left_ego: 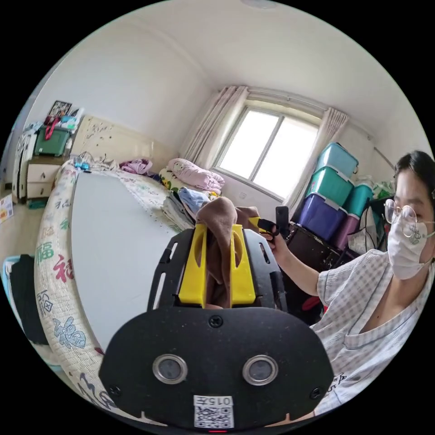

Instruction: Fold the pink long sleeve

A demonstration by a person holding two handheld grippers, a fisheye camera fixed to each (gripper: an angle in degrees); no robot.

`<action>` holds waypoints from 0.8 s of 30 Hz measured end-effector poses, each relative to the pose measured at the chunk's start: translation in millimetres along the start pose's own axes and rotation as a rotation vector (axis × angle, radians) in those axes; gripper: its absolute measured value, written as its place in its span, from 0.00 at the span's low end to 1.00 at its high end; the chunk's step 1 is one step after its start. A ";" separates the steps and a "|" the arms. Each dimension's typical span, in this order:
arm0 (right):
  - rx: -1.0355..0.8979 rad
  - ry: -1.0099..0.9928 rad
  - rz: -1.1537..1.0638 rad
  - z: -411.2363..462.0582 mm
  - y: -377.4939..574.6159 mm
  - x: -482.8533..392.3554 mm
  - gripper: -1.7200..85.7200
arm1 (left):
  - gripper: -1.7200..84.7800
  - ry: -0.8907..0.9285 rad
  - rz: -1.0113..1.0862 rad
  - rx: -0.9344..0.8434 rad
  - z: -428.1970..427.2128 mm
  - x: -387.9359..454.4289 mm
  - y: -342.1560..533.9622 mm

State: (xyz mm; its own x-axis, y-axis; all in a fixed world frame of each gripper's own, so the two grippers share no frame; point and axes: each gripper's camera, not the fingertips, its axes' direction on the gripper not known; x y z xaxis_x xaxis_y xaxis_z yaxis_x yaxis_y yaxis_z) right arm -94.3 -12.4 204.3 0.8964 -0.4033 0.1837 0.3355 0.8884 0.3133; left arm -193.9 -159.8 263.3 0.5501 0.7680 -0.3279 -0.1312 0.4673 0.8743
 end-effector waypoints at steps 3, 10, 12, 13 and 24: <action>0.142 0.001 -0.047 -72.0 25.7 -37.6 0.09 | 0.11 0.056 0.092 0.039 3.1 65.1 -14.2; 0.320 0.180 -0.153 -232.6 60.8 -109.5 0.09 | 0.11 0.172 0.267 0.032 77.9 188.6 -56.8; 0.329 0.250 -0.161 -260.8 68.2 -118.9 0.09 | 0.11 0.192 0.298 0.014 109.2 208.7 -61.1; 0.337 0.288 -0.151 -276.9 72.5 -121.6 0.09 | 0.11 0.216 0.303 0.000 131.7 217.4 -63.0; 0.208 0.544 0.004 -292.3 52.7 -30.2 0.10 | 0.11 0.350 0.147 -0.150 350.2 167.2 -49.6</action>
State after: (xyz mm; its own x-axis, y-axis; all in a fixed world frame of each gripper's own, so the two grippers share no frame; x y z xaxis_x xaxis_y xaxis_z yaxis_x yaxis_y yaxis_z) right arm -19.1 110.7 -57.1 0.9357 -0.1807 -0.3031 0.3176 0.8056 0.5001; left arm 193.4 -207.9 290.4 0.2062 0.9218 -0.3283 -0.3204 0.3806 0.8674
